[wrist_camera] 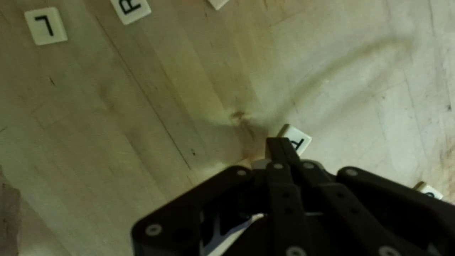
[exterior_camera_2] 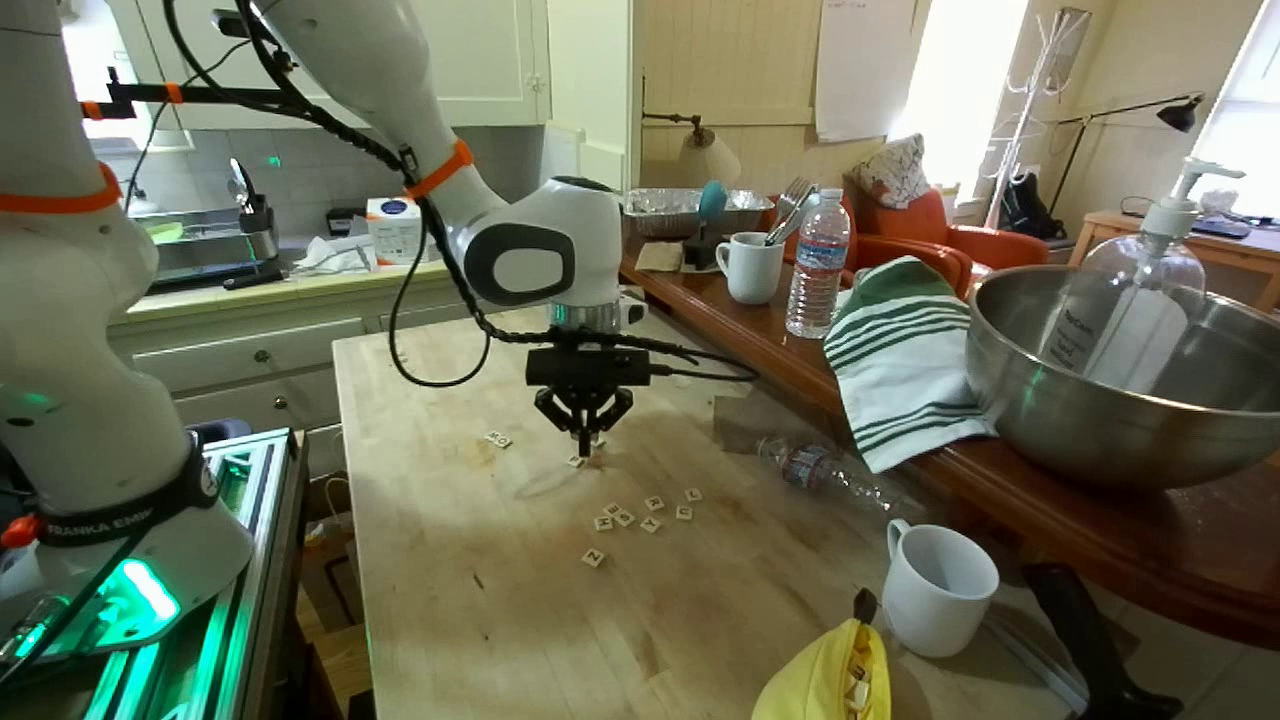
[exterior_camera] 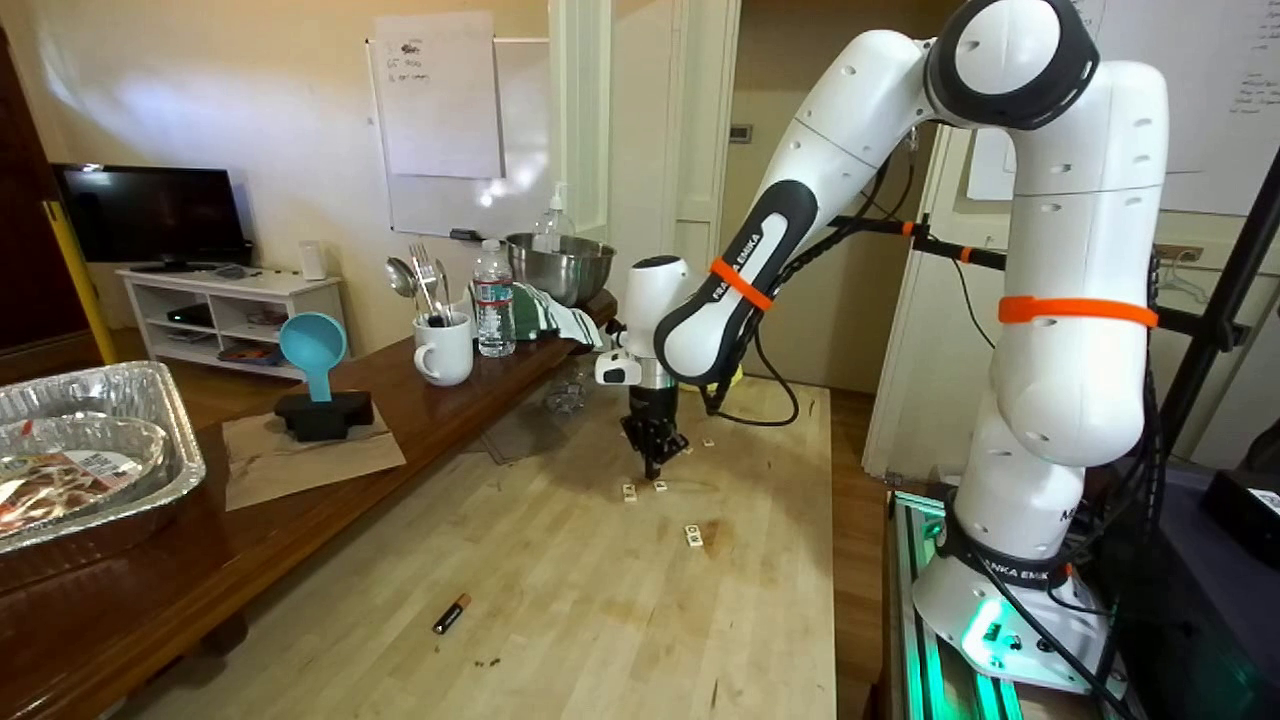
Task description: Move the block letters to the left
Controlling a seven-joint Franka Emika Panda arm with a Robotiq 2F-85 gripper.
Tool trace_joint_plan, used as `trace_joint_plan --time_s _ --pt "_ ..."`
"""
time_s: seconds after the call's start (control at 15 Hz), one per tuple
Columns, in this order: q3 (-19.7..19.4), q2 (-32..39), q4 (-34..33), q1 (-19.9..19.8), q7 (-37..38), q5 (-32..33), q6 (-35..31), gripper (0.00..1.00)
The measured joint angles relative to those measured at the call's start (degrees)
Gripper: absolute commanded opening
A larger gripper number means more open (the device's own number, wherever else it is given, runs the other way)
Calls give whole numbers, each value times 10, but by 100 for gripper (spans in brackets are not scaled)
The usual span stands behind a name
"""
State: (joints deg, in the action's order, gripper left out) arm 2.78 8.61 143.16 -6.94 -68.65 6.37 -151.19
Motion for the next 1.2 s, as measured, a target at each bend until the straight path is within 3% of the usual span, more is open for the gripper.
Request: trace_joint_plan --time_s 1.2 --pt "-20 0 14 4 29 53 6 0"
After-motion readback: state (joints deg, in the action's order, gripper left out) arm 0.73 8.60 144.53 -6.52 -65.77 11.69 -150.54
